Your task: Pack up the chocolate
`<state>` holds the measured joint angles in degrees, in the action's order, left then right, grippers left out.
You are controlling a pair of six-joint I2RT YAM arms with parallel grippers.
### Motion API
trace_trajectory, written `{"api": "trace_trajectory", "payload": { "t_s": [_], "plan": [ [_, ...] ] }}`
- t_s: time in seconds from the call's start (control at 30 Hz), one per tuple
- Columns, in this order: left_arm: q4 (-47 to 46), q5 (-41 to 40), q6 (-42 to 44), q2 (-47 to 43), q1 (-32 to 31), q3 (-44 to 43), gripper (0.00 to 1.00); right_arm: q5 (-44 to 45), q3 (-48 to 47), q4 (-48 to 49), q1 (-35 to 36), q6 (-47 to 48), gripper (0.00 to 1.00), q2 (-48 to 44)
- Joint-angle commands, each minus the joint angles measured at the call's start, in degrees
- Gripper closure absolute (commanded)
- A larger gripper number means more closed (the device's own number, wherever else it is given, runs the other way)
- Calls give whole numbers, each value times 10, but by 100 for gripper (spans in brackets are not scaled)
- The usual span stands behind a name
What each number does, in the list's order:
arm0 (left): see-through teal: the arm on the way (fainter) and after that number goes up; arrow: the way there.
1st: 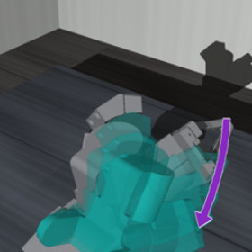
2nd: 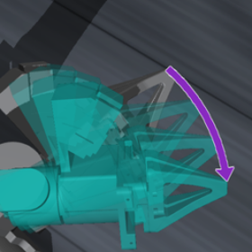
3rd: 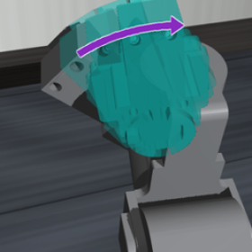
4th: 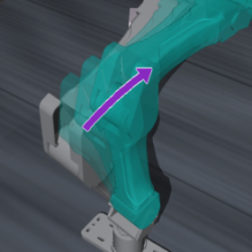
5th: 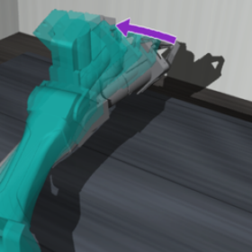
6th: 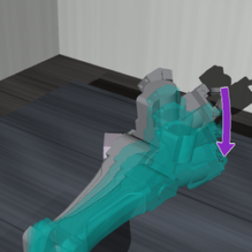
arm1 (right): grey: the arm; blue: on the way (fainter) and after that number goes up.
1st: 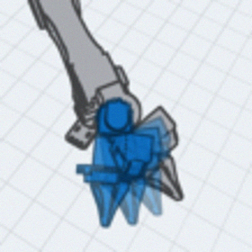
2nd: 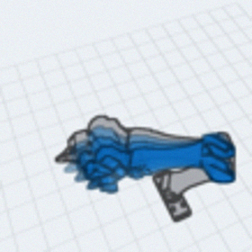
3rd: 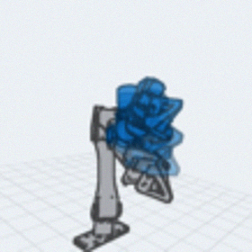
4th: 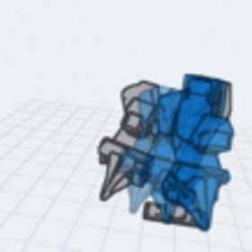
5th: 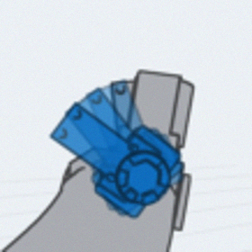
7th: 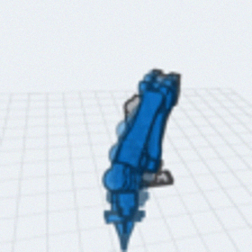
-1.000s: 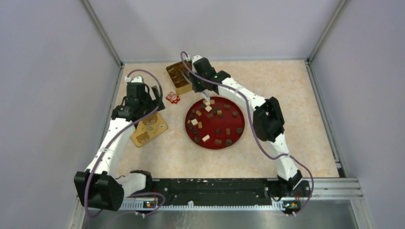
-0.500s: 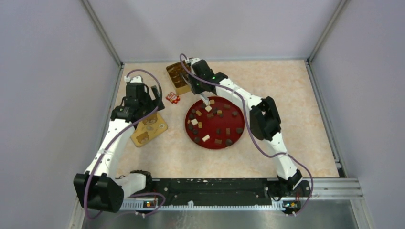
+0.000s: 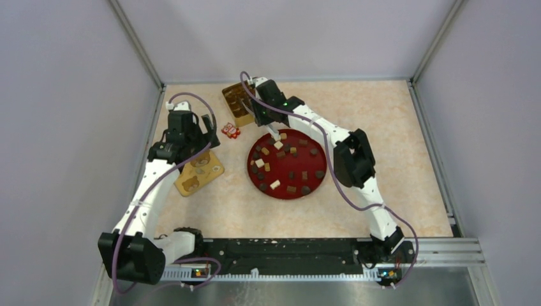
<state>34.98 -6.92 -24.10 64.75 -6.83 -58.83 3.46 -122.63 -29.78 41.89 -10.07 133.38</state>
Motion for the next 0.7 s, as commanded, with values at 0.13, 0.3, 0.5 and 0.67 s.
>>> {"api": "trace_trajectory", "payload": {
  "t_s": [0.13,0.3,0.5,0.67],
  "plan": [
    [-5,0,4,-16,1,-5,1,5,-16,31,7,-2,76,-42],
    [-6,1,5,-17,1,-5,1,4,-2,41,7,-1,87,-75],
    [-10,2,5,-13,1,-5,1,14,100,94,7,-1,88,-184],
    [-16,10,7,-6,1,-7,1,39,252,125,7,0,88,-319]
  ]
}}
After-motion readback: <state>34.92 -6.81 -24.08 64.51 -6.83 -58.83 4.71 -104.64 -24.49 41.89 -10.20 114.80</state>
